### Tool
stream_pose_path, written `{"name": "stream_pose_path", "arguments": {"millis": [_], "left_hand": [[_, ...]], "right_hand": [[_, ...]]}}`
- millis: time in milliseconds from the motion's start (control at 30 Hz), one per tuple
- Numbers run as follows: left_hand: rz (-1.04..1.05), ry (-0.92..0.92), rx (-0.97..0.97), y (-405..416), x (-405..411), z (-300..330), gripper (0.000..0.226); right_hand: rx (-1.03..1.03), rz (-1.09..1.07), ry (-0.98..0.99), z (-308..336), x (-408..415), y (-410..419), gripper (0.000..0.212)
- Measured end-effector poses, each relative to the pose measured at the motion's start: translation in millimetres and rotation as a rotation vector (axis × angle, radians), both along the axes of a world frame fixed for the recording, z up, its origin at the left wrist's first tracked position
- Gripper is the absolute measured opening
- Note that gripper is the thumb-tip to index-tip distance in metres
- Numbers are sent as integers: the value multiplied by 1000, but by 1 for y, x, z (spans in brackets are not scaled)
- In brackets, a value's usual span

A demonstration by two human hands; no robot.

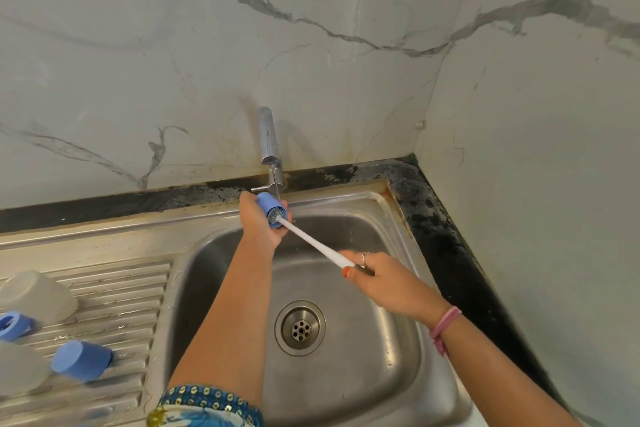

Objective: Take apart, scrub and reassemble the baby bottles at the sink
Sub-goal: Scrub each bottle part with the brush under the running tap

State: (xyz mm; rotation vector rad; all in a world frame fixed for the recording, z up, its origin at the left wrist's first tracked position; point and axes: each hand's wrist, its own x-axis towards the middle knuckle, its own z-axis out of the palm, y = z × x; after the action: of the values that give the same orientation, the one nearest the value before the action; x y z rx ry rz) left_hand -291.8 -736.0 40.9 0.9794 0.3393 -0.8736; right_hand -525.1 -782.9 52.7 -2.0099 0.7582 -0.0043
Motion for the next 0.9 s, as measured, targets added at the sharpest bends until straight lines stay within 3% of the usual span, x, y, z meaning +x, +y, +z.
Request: {"name": "stream_pose_path", "arguments": {"millis": [67, 133, 200, 267, 333, 400, 500, 600, 667, 733, 833, 900], "left_hand": [[21, 15, -123, 3, -3, -5, 35], [22, -26, -135, 5, -4, -8, 36], [-54, -140, 68, 3, -1, -11, 36], [-113, -293, 317, 1, 1, -13, 33], [-112, -285, 309, 0, 1, -10, 23], [-91, -162, 197, 0, 2, -5, 23], [-79, -26, 61, 2, 4, -3, 24], [-57, 4, 19, 2, 0, -7, 43], [-49, -33, -38, 0, -1, -9, 41], [-72, -94, 1, -2, -2, -9, 29], [-140, -362, 386, -6, -1, -14, 33], [-104, -458, 441, -7, 1, -13, 38]], "right_hand": [[435, -142, -37, 0, 0, 4, 33], [543, -181, -47, 0, 1, 9, 31], [242, -124, -17, 0, 1, 10, 32], [-310, 27, 86, 0, -2, 5, 37], [-627, 89, 148, -4, -4, 2, 44], [-606, 94, 119, -5, -3, 2, 45], [-288, 46, 22, -10, -1, 1, 33], [63, -43, -25, -13, 1, -2, 29], [149, -67, -30, -12, 2, -1, 30], [-25, -44, -11, -10, 0, -1, 31], [-392, 28, 73, -10, -3, -3, 30], [-419, 25, 67, -12, -2, -4, 29]]}}
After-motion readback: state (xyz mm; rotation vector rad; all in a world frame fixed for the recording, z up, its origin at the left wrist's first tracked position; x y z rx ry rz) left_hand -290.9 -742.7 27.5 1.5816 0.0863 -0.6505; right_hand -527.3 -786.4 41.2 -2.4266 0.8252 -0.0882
